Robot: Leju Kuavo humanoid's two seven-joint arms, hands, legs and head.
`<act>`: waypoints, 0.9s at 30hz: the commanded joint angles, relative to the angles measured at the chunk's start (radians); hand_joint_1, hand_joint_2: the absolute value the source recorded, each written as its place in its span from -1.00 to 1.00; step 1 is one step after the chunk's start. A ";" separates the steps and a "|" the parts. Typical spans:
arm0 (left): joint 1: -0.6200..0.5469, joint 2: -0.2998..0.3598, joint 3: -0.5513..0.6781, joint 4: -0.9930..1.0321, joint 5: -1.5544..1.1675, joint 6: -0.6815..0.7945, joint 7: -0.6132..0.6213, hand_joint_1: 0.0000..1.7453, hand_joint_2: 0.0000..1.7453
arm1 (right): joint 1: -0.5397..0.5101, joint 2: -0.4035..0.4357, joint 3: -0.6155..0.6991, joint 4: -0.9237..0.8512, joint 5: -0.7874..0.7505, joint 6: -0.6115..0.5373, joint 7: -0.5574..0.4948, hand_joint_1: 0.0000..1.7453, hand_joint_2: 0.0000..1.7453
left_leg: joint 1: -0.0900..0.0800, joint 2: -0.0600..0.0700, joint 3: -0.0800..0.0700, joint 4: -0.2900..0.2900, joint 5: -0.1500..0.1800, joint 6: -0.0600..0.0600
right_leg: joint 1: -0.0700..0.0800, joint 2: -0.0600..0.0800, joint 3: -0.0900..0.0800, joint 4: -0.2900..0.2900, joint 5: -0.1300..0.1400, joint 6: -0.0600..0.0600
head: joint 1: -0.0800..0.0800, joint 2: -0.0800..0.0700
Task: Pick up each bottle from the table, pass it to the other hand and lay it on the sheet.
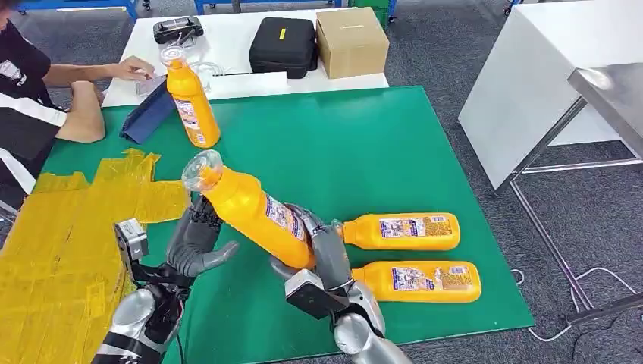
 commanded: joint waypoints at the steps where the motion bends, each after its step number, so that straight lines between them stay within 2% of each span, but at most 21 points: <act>1: -0.038 0.025 -0.033 0.071 0.003 -0.002 0.004 -1.00 1.00 | -0.048 -0.014 0.022 0.074 -0.004 0.001 -0.004 1.00 1.00 | 0.001 -0.001 0.004 -0.001 -0.001 -0.001 | 0.001 0.000 0.004 -0.001 -0.001 -0.001 | 0.000 0.000; 8: -0.047 0.026 -0.039 0.081 0.015 -0.001 0.006 -1.00 1.00 | -0.070 -0.009 0.075 0.125 0.056 -0.002 0.028 1.00 1.00 | 0.002 -0.002 0.009 0.001 -0.004 -0.001 | 0.001 -0.001 0.009 0.000 -0.004 -0.002 | 0.000 0.000; 9: -0.048 0.026 -0.040 0.082 0.015 -0.001 0.006 -1.00 1.00 | -0.073 -0.007 0.079 0.135 0.055 0.002 0.028 1.00 1.00 | 0.001 -0.001 0.005 0.000 -0.002 -0.001 | 0.001 0.000 0.005 -0.001 -0.001 -0.001 | 0.000 0.000; 13: -0.053 0.024 -0.051 0.083 0.015 -0.002 0.006 -1.00 1.00 | -0.094 -0.001 0.103 0.184 0.084 -0.004 0.046 1.00 1.00 | 0.001 -0.001 0.003 -0.001 -0.001 -0.001 | 0.001 -0.001 0.004 -0.001 -0.001 -0.001 | 0.000 0.000; 23: -0.077 0.020 -0.049 0.130 0.062 -0.023 0.018 -1.00 1.00 | -0.097 -0.008 0.204 0.153 0.116 0.035 0.027 1.00 1.00 | 0.002 -0.003 0.008 0.001 -0.004 -0.001 | 0.002 -0.001 0.009 0.000 -0.004 -0.002 | 0.000 0.000; 24: -0.078 0.019 -0.049 0.133 0.064 -0.024 0.018 -1.00 1.00 | -0.099 -0.010 0.209 0.151 0.114 0.039 0.029 1.00 1.00 | 0.001 -0.002 0.005 0.000 -0.002 -0.001 | 0.001 -0.001 0.005 0.000 -0.002 -0.001 | 0.000 0.000; 27: -0.081 0.014 -0.047 0.143 0.074 -0.021 0.017 -1.00 1.00 | -0.102 -0.025 0.239 0.137 0.116 0.052 0.025 1.00 1.00 | 0.001 -0.003 0.006 0.000 -0.002 -0.001 | 0.001 -0.002 0.006 0.000 -0.003 -0.002 | 0.000 0.000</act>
